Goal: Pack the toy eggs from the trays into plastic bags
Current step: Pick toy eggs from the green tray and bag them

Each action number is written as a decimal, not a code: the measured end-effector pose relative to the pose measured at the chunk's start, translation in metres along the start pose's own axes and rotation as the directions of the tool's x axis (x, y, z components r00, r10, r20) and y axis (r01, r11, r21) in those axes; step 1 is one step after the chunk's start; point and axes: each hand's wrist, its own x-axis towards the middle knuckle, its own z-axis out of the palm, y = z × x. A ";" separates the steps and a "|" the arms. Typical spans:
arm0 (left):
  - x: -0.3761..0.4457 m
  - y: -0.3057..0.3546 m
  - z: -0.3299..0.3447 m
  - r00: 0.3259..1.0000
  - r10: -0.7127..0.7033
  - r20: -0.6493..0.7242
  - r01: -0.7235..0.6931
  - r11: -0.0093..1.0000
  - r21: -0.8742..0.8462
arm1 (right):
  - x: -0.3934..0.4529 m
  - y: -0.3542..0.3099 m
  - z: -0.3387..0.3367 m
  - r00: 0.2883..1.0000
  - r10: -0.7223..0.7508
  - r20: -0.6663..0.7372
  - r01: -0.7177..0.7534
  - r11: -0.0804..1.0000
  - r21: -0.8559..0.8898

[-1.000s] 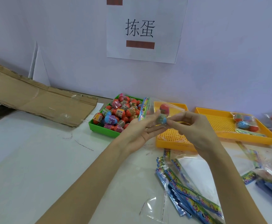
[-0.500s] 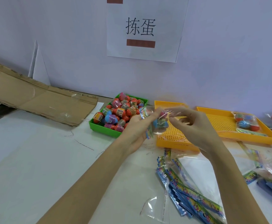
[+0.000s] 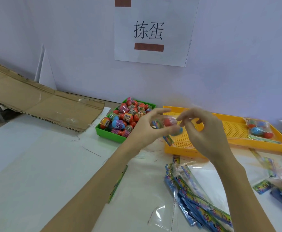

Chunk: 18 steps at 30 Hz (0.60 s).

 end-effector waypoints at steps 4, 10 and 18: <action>-0.005 -0.005 0.004 0.997 0.046 0.063 -0.052 0.993 0.102 | -0.002 -0.006 0.006 0.998 -0.058 0.000 0.058 0.998 0.035; -0.005 -0.002 0.005 0.999 0.008 0.050 -0.010 0.999 0.031 | 0.001 -0.021 -0.003 0.991 -0.105 -0.085 0.114 0.987 0.112; -0.008 -0.010 0.005 0.984 -0.175 -0.017 0.174 0.983 -0.057 | 0.035 -0.063 0.046 0.974 -0.121 0.194 0.145 0.983 -0.116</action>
